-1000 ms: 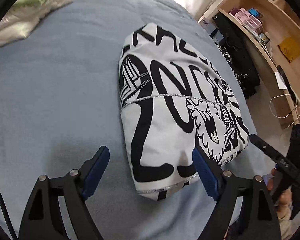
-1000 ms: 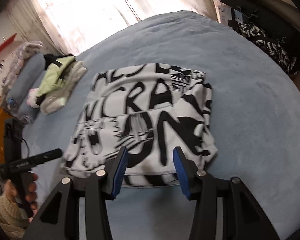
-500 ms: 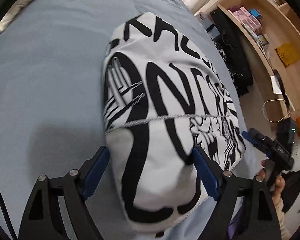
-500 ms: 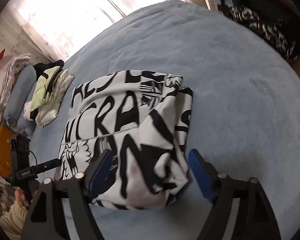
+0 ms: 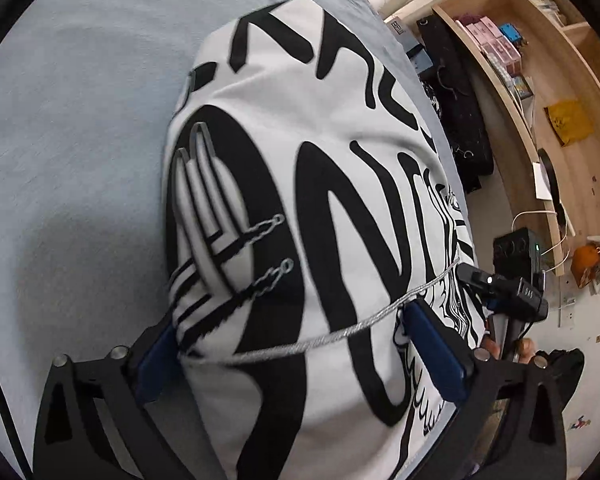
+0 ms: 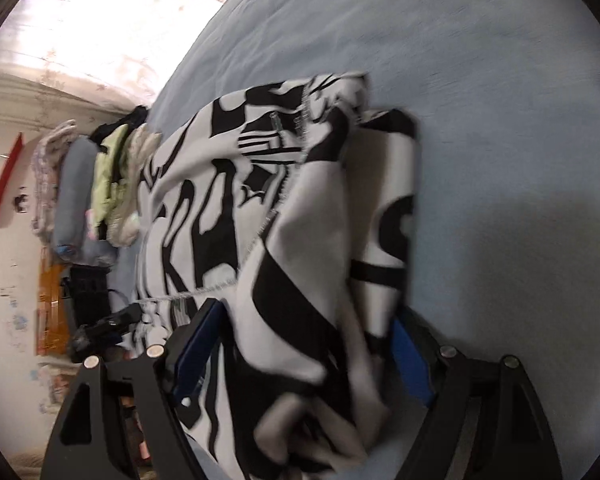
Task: Fold large clothes
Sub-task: 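Grasp the folded hoodie bundle with both grippers and lift it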
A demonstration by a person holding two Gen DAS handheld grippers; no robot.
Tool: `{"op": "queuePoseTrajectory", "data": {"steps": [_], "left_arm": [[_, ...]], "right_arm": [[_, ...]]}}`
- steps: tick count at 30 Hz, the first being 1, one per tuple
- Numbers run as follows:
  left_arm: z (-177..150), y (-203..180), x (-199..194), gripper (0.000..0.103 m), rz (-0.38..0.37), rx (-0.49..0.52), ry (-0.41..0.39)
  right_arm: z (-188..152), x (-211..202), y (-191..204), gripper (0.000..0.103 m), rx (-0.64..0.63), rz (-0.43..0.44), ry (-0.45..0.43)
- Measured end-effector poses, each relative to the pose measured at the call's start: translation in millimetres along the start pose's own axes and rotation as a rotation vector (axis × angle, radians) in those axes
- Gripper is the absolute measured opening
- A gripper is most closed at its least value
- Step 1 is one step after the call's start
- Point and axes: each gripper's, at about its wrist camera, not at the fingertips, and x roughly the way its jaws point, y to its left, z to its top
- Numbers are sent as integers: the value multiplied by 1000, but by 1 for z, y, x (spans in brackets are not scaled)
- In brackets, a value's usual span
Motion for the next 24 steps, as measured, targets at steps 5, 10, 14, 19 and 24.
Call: {"op": "queuePoseTrajectory", "data": {"steps": [5, 10, 14, 19, 24], "left_arm": [[7, -6, 10, 103, 12, 5, -2], [10, -7, 15, 103, 4, 13, 1], [12, -8, 14, 103, 17, 20, 7], [17, -21, 14, 100, 59, 29, -5], [11, -50, 4, 80, 132, 102, -70]], "right_arm": [[13, 23, 18, 103, -101, -19, 38], [16, 28, 24, 103, -156, -56, 47], [11, 23, 27, 97, -170, -97, -4], [6, 19, 39, 67, -188, -120, -40], [-1, 13, 61, 46, -234, -180, -82]]}}
